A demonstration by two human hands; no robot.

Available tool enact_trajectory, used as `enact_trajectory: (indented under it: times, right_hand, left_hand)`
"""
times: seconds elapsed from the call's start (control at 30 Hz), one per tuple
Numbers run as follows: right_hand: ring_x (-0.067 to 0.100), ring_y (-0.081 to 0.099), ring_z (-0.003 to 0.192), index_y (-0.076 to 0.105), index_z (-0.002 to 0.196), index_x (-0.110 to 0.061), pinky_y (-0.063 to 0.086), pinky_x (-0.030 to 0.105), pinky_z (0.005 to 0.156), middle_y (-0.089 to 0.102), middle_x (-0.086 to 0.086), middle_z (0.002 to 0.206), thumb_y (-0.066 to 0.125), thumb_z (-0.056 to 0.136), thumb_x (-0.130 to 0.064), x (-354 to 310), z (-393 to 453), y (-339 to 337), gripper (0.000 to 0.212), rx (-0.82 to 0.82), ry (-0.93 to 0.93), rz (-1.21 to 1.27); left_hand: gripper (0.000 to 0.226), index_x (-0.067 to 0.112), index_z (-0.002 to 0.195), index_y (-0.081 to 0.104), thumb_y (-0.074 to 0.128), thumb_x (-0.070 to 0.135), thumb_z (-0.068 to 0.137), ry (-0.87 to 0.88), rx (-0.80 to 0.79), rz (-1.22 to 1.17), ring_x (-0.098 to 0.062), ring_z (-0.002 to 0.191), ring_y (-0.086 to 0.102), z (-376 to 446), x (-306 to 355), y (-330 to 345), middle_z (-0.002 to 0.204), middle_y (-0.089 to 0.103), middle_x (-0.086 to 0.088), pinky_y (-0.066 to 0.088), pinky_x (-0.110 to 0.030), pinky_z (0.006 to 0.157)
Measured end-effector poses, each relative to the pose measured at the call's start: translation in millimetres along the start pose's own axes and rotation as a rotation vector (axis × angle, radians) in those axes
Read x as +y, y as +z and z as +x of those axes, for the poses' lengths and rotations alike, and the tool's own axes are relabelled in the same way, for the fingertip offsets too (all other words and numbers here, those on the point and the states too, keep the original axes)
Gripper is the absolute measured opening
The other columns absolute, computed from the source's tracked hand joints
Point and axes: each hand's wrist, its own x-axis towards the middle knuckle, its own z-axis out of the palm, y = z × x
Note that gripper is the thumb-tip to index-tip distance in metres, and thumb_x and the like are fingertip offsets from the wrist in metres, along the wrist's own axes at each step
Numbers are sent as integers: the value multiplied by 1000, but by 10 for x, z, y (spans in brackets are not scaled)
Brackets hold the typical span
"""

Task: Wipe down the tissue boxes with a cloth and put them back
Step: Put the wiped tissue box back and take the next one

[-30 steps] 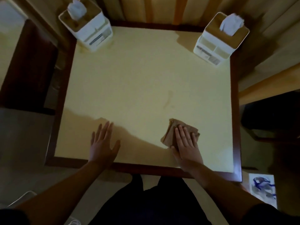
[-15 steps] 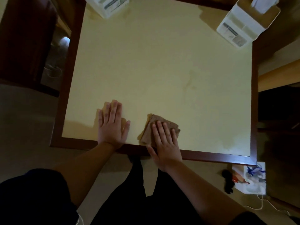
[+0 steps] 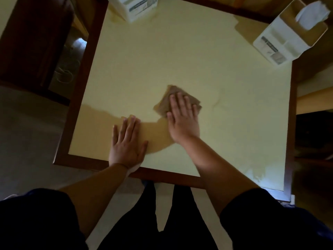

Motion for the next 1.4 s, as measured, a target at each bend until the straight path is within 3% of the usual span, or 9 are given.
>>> enact_trajectory:
  times: [0.23, 0.37, 0.73, 0.83, 0.93, 1.07, 1.17, 1.3, 1.4]
  right_hand:
    - [24, -2, 164, 0, 170, -26, 1, 49, 130, -5, 2, 177, 20, 111, -47, 1340, 211, -533, 66, 113, 437, 5]
    - [26, -4, 163, -3, 169, -24, 0, 51, 130, -8, 3, 177, 24, 113, -43, 1316, 301, -564, 66, 122, 503, 25]
    - [18, -16, 162, -6, 168, -36, -7, 45, 131, -17, -8, 176, 18, 110, -55, 747, -1732, 261, 65, -99, -70, -91]
    - [23, -4, 164, 5, 170, -30, -3, 45, 131, -3, 0, 177, 19, 108, -56, 1213, -1726, 177, 68, -1, 205, -60]
    - [22, -8, 163, -4, 169, -31, -5, 50, 131, -10, 0, 177, 16, 106, -55, 1603, -1619, -18, 70, 76, 589, 73]
    - [27, -9, 163, -6, 169, -27, -4, 55, 130, -11, 4, 177, 12, 103, -58, 1325, -1519, 39, 75, 185, 872, 200]
    - [29, -5, 163, -2, 169, -25, -3, 51, 129, -7, 6, 177, 13, 105, -56, 657, -1545, 285, 73, 129, 639, 90]
    - [18, -29, 158, -20, 165, -34, -19, 42, 128, -29, -5, 172, 12, 109, -55, 221, -1655, 374, 68, -117, 125, -23]
    - [17, -27, 158, -16, 165, -37, -9, 45, 131, -24, -6, 173, 12, 108, -59, 633, -1661, 289, 68, -80, 128, -47]
  left_hand:
    - [78, 14, 166, 11, 30, 55, 103, 6, -16, 33, -28, 161, -1, -5, 7, -8, 174, 7, -3, 3, -57, 128]
    - [79, 13, 166, 11, 28, 57, 102, 1, -25, 43, -28, 161, -3, 0, 13, -7, 174, 7, -4, 1, -56, 128]
    - [82, 12, 165, 14, 35, 54, 99, -15, -17, 22, -26, 161, -1, 13, 43, -34, 174, 8, -4, -1, -57, 128]
    - [82, 12, 166, 12, 34, 55, 99, -4, -16, 11, -28, 161, 0, 13, 36, -18, 174, 7, -5, -3, -56, 128]
    - [83, 12, 166, 12, 35, 55, 98, -1, -10, 18, -29, 161, -1, 15, 32, -3, 174, 6, -5, -6, -54, 128]
    - [84, 12, 166, 9, 31, 58, 99, 0, -26, 50, -30, 160, -5, 18, -4, 6, 174, 1, -5, -6, -55, 128]
    - [83, 13, 166, 7, 30, 58, 100, 2, -30, 36, -29, 160, -7, 20, 12, 5, 174, 1, -5, -5, -56, 128]
    - [81, 13, 166, 9, 28, 57, 100, 2, -22, 13, -29, 160, -5, 5, 20, -25, 174, 3, -5, -4, -56, 128]
    - [81, 13, 166, 9, 27, 56, 100, 6, -22, 13, -28, 160, -6, -1, 19, -30, 174, 3, -5, -4, -56, 128]
